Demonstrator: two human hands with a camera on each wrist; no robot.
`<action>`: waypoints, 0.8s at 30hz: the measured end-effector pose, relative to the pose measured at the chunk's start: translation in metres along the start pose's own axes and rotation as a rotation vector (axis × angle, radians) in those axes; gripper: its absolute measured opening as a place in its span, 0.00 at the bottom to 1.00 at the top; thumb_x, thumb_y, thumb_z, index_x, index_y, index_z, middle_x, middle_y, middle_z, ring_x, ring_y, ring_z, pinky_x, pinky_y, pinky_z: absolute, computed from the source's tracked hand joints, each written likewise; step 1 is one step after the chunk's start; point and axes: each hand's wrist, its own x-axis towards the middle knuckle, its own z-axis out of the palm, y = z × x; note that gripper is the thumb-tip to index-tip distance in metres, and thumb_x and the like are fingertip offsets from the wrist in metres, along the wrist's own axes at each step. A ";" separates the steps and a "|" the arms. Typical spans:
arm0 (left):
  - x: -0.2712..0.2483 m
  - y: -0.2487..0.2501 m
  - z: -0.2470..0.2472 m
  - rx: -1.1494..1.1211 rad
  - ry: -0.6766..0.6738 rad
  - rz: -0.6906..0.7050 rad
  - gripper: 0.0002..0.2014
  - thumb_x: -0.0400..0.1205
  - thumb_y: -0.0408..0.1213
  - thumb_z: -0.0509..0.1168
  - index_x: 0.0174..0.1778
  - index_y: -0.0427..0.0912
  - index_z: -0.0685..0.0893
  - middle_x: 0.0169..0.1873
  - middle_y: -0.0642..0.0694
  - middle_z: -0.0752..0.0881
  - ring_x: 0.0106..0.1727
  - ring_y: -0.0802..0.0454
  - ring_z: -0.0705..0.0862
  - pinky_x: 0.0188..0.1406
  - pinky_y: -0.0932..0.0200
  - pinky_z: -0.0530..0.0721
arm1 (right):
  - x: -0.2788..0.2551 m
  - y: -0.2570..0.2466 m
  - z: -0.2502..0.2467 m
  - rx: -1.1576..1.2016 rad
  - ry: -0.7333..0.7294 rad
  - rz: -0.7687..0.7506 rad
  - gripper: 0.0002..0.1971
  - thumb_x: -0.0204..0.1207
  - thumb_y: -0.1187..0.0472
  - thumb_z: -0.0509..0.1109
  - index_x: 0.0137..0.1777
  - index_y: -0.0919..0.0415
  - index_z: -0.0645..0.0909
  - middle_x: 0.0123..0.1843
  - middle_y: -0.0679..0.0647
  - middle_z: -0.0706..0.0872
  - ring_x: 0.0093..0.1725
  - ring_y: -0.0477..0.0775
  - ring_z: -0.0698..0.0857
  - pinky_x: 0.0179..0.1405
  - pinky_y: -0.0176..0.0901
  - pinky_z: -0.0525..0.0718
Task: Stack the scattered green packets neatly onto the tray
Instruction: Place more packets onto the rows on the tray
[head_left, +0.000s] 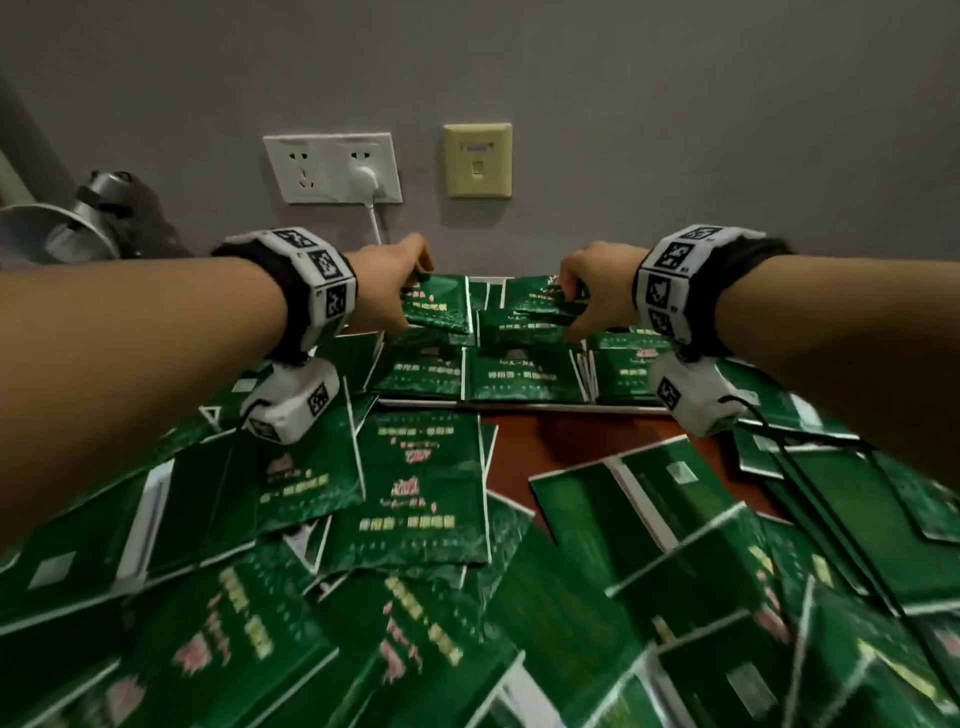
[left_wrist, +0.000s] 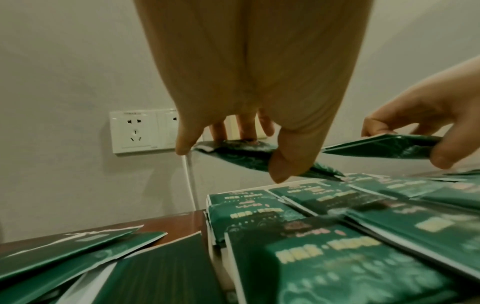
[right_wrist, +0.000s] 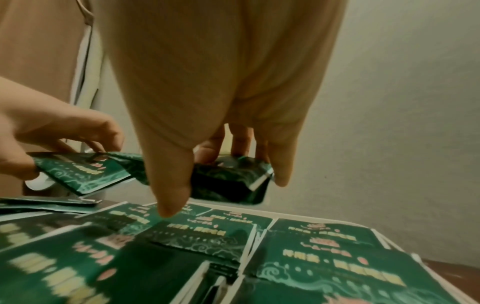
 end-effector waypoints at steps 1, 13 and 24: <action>0.011 -0.003 0.004 0.004 -0.014 0.005 0.33 0.72 0.27 0.74 0.69 0.44 0.67 0.60 0.42 0.81 0.59 0.44 0.82 0.54 0.45 0.86 | 0.012 0.000 0.003 0.000 -0.010 -0.012 0.21 0.67 0.49 0.81 0.51 0.55 0.74 0.55 0.57 0.80 0.46 0.59 0.78 0.40 0.45 0.75; 0.020 0.003 0.010 0.040 0.007 -0.006 0.31 0.77 0.28 0.68 0.75 0.50 0.68 0.66 0.43 0.80 0.53 0.46 0.81 0.46 0.52 0.83 | 0.011 -0.001 0.010 -0.004 -0.044 -0.045 0.14 0.75 0.55 0.75 0.58 0.56 0.79 0.49 0.52 0.82 0.47 0.55 0.77 0.42 0.42 0.72; -0.152 0.150 0.040 0.151 -0.163 0.274 0.12 0.80 0.39 0.68 0.58 0.44 0.83 0.50 0.48 0.83 0.49 0.49 0.80 0.45 0.60 0.76 | -0.205 -0.007 0.011 -0.132 -0.433 -0.136 0.26 0.65 0.47 0.82 0.61 0.52 0.79 0.57 0.51 0.85 0.51 0.53 0.85 0.46 0.44 0.85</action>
